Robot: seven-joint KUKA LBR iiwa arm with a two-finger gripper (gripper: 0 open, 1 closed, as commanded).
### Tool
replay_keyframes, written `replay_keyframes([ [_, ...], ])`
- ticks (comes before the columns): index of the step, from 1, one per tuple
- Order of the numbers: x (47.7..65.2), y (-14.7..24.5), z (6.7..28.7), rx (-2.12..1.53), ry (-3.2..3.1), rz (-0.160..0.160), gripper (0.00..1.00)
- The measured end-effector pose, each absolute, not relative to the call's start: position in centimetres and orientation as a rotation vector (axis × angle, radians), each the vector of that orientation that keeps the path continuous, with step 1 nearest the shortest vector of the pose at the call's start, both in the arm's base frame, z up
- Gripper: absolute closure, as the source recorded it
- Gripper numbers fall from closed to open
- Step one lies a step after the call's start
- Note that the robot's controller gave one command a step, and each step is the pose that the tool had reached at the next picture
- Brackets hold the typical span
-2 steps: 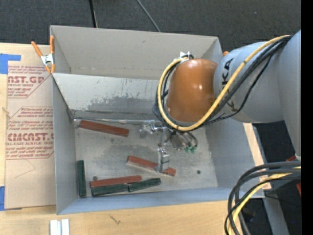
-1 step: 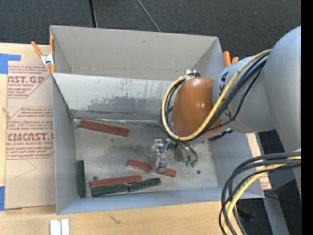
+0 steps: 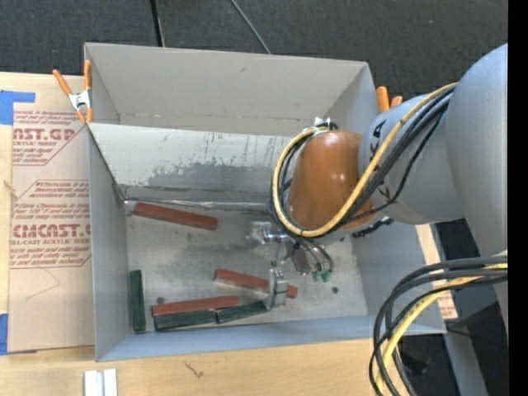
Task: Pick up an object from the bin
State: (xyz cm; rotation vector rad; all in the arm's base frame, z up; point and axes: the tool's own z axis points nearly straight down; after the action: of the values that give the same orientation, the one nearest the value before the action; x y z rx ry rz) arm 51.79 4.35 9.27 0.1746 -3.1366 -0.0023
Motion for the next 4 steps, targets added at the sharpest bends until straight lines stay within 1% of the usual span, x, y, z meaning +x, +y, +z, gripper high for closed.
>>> replay_keyframes([
  [1, 51.8, 4.4, 9.3, 0.175, -3.137, -0.002, 0.00],
  [2, 50.1, 4.7, 7.3, 0.016, -3.138, -0.001, 1.00],
  [3, 50.1, 4.7, 7.3, 0.015, -3.138, -0.001, 1.00],
  [4, 50.5, 6.1, 25.0, 0.154, -3.147, -0.001, 1.00],
])
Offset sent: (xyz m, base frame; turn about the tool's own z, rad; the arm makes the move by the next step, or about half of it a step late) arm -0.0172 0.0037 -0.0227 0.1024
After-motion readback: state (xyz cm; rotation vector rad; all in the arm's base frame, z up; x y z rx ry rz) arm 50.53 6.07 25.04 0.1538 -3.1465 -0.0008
